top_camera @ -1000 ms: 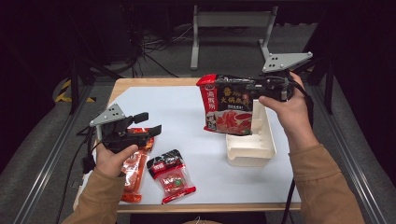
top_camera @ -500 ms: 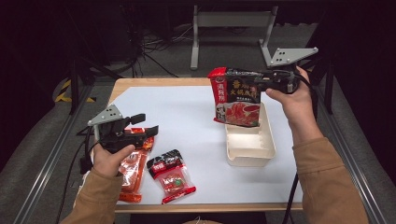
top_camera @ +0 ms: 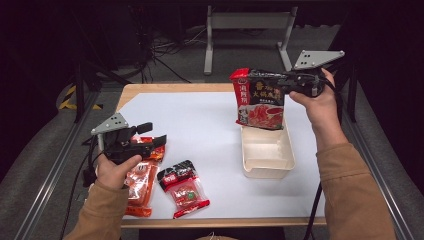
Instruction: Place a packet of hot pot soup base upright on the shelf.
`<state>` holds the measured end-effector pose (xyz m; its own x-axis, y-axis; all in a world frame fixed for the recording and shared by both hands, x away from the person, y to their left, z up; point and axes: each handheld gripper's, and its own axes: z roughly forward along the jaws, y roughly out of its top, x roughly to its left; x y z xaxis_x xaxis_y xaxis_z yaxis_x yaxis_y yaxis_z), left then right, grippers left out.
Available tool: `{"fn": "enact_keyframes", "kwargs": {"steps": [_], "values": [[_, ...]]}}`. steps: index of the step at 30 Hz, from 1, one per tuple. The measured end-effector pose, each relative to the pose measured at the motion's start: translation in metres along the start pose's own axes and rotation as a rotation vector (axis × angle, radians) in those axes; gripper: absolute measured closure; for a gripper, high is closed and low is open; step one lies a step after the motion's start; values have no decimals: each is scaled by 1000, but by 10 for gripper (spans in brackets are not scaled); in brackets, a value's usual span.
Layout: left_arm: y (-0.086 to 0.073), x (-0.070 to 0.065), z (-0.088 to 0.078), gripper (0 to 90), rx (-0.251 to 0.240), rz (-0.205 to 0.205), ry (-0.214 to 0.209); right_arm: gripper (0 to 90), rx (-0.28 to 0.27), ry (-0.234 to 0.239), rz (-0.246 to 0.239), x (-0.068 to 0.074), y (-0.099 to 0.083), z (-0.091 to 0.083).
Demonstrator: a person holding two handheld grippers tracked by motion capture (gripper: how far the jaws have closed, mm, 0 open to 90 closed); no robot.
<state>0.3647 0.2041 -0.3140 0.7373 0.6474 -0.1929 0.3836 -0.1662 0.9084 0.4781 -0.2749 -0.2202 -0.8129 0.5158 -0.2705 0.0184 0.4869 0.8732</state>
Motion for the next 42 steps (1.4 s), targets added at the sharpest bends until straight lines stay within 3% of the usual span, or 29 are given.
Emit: {"fn": "enact_keyframes", "kwargs": {"steps": [15, 26, 42], "values": [[-9, 4, -14, 271, -8, -26, 40, 759, 12, -11, -16, -21, -19, 10], [-13, 6, -20, 264, -7, -34, 56, 758, 13, -2, -16, -27, -29, 17], [-16, 9, -16, 248, 12, -43, 54, 751, 24, -6, 11, -30, -48, 25]]}}
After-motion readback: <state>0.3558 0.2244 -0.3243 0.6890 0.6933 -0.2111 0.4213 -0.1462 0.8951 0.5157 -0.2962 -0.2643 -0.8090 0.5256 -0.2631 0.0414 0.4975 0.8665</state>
